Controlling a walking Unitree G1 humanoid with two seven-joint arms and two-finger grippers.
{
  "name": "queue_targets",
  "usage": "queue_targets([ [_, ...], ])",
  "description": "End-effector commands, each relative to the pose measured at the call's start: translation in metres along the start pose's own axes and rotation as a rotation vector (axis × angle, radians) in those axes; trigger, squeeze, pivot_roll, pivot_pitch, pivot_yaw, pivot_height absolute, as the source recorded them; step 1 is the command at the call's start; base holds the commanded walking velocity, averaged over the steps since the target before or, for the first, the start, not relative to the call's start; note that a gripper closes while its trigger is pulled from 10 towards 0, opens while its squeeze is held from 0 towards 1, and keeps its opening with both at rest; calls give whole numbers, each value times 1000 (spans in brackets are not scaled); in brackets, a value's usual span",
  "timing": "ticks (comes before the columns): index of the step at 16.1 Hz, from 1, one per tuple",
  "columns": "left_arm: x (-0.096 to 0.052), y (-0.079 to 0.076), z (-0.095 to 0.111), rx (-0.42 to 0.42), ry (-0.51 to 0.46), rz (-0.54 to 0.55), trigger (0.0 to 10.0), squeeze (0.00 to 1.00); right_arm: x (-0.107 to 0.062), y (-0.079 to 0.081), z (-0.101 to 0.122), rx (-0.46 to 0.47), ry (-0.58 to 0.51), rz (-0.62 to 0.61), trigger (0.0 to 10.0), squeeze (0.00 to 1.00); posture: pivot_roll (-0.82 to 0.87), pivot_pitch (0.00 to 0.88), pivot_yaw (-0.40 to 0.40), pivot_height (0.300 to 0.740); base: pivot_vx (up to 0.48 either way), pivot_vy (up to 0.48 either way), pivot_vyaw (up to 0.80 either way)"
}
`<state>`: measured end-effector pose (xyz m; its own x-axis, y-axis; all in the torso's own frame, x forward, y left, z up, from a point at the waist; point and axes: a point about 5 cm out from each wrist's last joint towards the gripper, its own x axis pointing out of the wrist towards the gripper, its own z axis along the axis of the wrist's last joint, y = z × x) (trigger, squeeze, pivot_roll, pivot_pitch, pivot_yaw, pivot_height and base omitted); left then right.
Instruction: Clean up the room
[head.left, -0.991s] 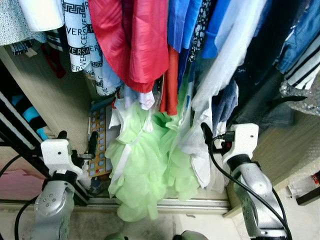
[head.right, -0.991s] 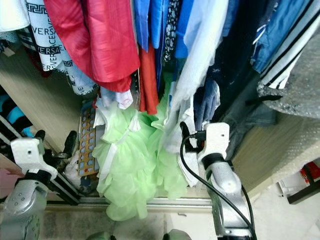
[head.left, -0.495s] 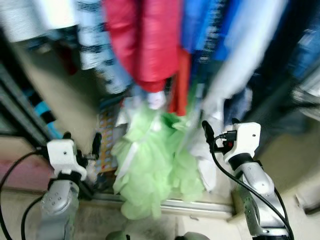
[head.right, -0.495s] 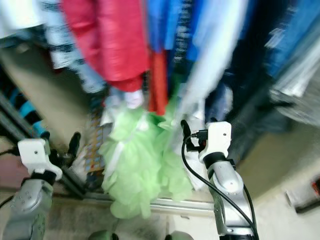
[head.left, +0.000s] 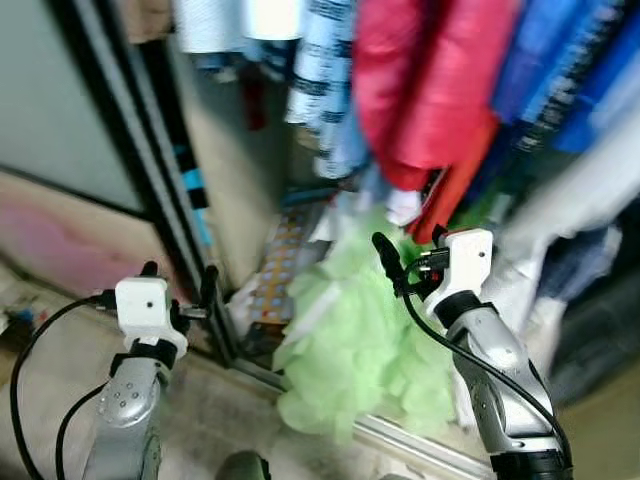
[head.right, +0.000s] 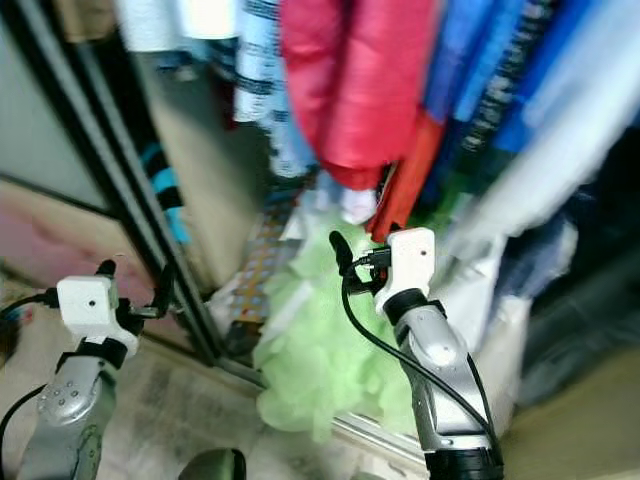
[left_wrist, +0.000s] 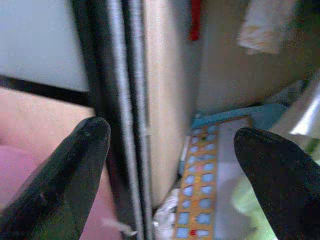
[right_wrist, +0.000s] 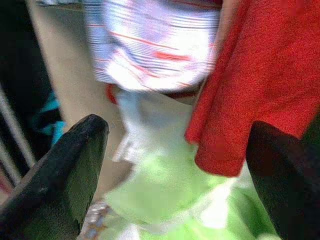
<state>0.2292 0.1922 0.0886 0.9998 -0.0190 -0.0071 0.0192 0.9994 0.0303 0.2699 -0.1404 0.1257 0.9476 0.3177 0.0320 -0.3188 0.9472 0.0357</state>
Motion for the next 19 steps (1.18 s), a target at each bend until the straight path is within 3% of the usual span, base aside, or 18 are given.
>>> queue_targets([
  [1, 1, -3, 9, 12, -33, -6, 10000, 0, 4, 4, 3, 5, -4, 29, 10000, 0, -52, 0, -25, 740, 0, 0, 800],
  [4, 0, -3, 10, 16, -28, 25, 10000, 0, 7, 8, 8, 15, -11, 57, 10000, 0, -52, 0, -29, 740, 0, 0, 800],
  [8, -15, 2, 4, 14, 24, 115, 10000, 0, -6, 9, 4, 33, 20, 46, 10000, 0, -56, 0, -25, 740, 0, 0, 800],
  [11, -12, 1, 9, -6, 18, 126, 10000, 0, -9, 6, 4, 53, 36, 60, 10000, 0, -58, 0, -31, 740, 0, 0, 746],
  [14, -8, -2, 13, -11, 6, 118, 10000, 0, -12, 14, 9, -24, 10, 142, 10000, 0, -66, 0, -28, 740, 0, 0, 0],
  [16, -7, -5, 12, -10, 11, 115, 10000, 0, -11, 15, 7, -17, 22, 135, 10000, 0, -68, 0, -26, 740, 0, 0, 0],
  [19, -7, -7, 12, -9, 16, 112, 10000, 0, -8, 19, 8, -14, 16, 153, 10000, 0, -66, 0, -24, 740, 0, 0, 800],
])
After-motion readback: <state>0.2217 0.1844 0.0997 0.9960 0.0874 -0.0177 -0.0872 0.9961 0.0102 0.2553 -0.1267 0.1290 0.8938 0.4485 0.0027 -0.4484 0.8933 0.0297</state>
